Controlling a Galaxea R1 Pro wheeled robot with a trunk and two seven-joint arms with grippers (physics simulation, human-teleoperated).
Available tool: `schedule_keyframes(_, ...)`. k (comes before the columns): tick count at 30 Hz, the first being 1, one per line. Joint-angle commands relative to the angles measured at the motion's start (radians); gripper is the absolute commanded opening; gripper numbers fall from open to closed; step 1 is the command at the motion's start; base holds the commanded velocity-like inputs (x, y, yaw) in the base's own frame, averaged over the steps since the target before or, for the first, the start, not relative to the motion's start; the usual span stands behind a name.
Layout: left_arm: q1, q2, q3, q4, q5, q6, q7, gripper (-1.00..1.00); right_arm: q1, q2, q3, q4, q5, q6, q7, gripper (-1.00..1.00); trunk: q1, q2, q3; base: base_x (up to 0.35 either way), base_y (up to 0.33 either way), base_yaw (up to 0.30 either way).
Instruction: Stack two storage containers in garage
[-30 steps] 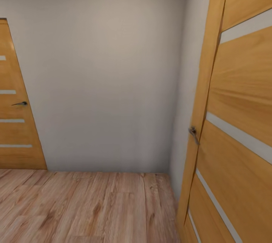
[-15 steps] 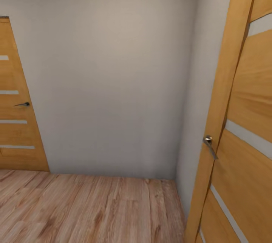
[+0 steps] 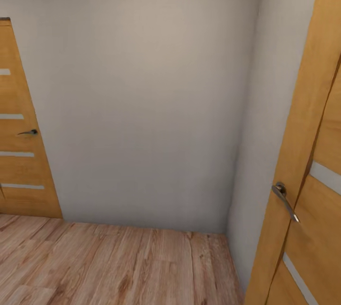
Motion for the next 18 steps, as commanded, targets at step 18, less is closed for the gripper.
schedule_keyframes(18, -0.001, 0.0, -0.009, 0.001, 0.008, -0.003, 0.003, 1.0, -0.001, 0.001, 0.006, 0.003, 0.001, -0.006, -0.007, 1.0, 0.001, -0.001, -0.001, 0.224, 0.0, 0.058)
